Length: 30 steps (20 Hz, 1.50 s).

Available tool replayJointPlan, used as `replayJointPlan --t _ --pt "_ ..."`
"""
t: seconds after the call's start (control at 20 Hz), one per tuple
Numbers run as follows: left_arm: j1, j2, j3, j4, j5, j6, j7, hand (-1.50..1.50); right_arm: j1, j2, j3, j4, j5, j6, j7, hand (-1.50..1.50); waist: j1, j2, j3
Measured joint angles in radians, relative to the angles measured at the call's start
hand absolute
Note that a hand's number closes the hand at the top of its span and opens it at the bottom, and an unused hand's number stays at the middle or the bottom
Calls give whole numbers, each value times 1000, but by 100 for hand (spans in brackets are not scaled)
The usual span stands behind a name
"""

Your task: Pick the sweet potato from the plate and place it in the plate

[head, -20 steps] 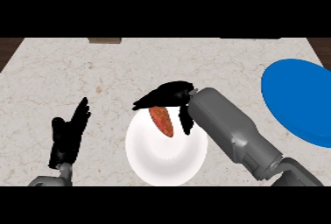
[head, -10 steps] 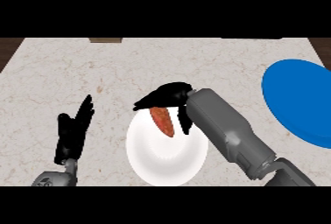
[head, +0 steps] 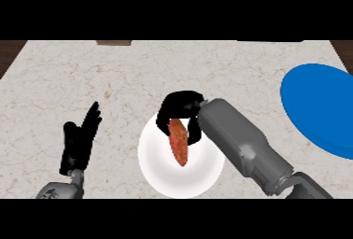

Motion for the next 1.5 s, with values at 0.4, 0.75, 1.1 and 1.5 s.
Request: replayJointPlan --t 0.4,0.75,1.1,1.5 --pt "29 3 16 -24 -4 10 20 0 21 -87 -144 31 -55 -154 193 150 -34 -9 0" --pt "62 9 37 -31 0 24 17 0 66 -276 -338 78 -120 -391 565 150 -91 -26 -2" --pt "90 19 44 -46 4 15 6 0 76 -363 -423 -96 -128 -597 805 150 -92 -34 -3" --pt "93 10 29 -85 -8 20 46 0 230 -486 -454 -430 -102 -628 1082 150 -83 -28 -2"
